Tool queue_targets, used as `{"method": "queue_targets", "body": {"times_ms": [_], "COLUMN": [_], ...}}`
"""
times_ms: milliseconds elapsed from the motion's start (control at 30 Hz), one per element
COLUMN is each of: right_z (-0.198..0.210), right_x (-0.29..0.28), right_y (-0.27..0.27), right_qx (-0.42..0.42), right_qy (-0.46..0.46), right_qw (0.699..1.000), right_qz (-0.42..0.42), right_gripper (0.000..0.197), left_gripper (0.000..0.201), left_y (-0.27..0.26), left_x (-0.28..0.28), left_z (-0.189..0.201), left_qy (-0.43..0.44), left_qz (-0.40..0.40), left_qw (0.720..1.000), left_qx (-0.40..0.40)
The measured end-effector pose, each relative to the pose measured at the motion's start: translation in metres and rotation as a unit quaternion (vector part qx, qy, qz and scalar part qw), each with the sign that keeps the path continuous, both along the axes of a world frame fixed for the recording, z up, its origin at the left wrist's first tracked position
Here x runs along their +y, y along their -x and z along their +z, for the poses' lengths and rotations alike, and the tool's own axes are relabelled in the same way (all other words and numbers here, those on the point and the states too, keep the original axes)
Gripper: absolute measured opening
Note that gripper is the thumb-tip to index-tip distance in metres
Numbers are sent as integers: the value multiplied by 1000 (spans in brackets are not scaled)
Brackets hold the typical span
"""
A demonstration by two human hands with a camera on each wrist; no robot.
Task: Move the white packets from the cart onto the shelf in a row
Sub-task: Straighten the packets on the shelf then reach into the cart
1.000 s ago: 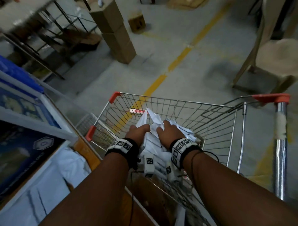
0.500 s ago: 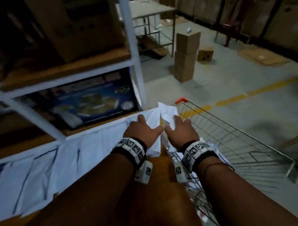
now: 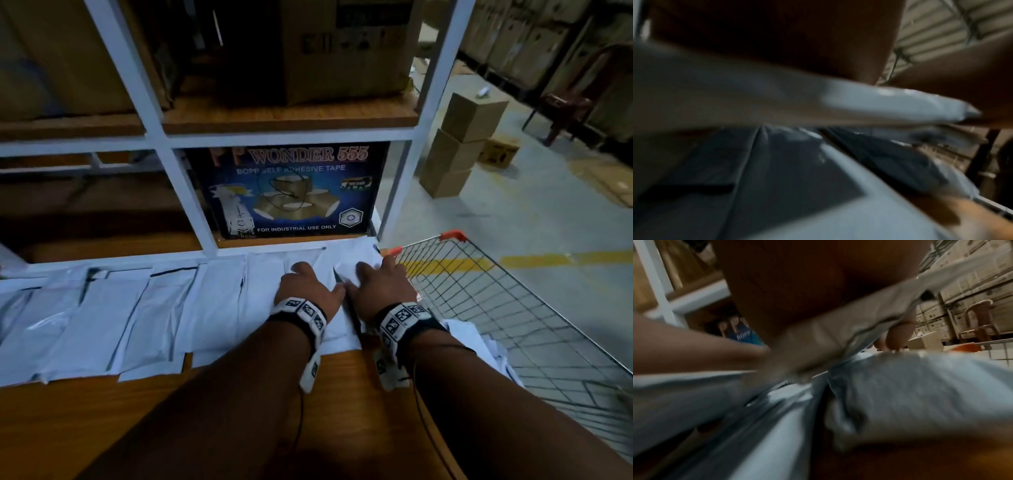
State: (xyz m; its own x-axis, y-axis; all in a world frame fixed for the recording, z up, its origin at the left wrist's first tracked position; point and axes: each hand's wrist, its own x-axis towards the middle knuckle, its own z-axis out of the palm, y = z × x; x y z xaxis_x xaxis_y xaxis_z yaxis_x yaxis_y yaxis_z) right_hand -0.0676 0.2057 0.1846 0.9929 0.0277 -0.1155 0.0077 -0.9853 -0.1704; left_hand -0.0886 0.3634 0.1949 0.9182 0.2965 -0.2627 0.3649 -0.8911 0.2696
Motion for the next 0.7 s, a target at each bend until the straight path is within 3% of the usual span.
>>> {"method": "queue_targets", "body": {"times_ms": [267, 433, 567, 700], "right_z": [-53, -52, -38, -21], "right_x": [-3, -3, -22, -72], "right_y": [5, 1, 0, 0], "right_qx": [11, 47, 13, -10], "right_qy": [32, -2, -48, -111], "right_qw": [999, 999, 998, 989], "right_qz": [-2, -17, -29, -97], "right_gripper": [81, 86, 89, 86], "left_gripper": [96, 98, 100, 82], "left_y": [-7, -9, -20, -25], "left_x": [-9, -12, -27, -73], "left_z": [-28, -40, -6, 28], "left_qy": [-91, -109, -108, -119], "left_qz": [-70, -60, -58, -136], "left_qw": [993, 992, 992, 982], "left_qx": [7, 23, -13, -52]}}
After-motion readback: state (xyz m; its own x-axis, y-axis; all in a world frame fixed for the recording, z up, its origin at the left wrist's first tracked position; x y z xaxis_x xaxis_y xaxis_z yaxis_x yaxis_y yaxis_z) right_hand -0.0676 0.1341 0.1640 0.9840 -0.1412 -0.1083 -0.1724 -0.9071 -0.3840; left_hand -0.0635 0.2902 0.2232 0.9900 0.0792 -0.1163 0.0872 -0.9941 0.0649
